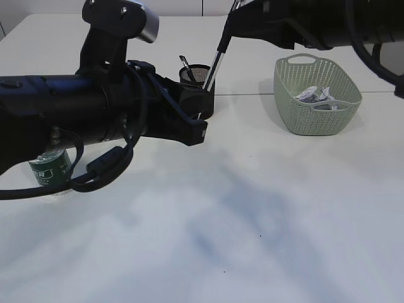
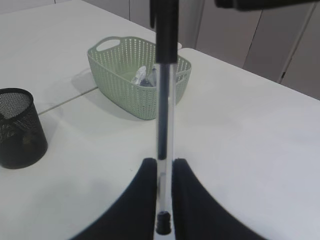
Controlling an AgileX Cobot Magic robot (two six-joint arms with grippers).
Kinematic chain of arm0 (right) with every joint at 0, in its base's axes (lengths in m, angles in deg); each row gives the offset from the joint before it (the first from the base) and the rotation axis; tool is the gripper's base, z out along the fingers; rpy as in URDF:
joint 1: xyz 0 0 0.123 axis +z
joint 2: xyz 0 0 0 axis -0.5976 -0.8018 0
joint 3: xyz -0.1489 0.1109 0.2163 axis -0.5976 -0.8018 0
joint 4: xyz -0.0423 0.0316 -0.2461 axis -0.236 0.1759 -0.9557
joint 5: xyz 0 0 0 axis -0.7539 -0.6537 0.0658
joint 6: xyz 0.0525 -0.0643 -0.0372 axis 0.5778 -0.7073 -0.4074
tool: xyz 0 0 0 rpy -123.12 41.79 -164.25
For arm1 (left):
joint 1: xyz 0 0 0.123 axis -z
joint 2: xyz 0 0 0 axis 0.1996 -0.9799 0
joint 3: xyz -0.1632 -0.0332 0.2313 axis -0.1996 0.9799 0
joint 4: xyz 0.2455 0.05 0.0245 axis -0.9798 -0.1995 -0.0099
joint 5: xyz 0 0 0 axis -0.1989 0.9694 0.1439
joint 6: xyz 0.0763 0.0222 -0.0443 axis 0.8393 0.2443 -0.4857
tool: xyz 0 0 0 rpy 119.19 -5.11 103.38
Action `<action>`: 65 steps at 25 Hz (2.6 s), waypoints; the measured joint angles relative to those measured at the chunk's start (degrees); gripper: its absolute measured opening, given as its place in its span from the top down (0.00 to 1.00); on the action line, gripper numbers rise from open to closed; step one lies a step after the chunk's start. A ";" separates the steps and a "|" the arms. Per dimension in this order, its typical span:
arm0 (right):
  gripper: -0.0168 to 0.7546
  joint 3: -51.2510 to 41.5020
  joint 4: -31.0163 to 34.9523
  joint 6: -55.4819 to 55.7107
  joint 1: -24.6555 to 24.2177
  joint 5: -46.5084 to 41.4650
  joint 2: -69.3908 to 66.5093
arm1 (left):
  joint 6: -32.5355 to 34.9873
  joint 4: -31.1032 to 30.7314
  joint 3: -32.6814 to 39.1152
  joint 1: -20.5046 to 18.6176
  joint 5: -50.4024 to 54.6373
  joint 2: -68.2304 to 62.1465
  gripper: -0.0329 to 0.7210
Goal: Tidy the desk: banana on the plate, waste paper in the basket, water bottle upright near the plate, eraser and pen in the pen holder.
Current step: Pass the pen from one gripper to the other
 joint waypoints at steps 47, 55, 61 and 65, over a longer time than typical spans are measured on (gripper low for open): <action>0.90 0.05 13.69 -14.45 0.13 2.88 -2.05 | 0.00 -0.32 0.13 1.65 -1.55 0.00 0.61; 0.90 0.05 13.60 -15.82 0.13 2.88 -2.05 | 0.00 -1.78 0.13 1.65 4.75 0.03 0.46; 0.90 0.05 13.60 -21.06 0.13 4.68 -2.05 | 0.00 -2.72 0.13 1.65 10.61 2.30 0.42; 0.90 0.05 13.60 -25.10 0.13 6.44 -2.05 | 0.00 -3.13 0.13 1.65 14.38 3.68 0.42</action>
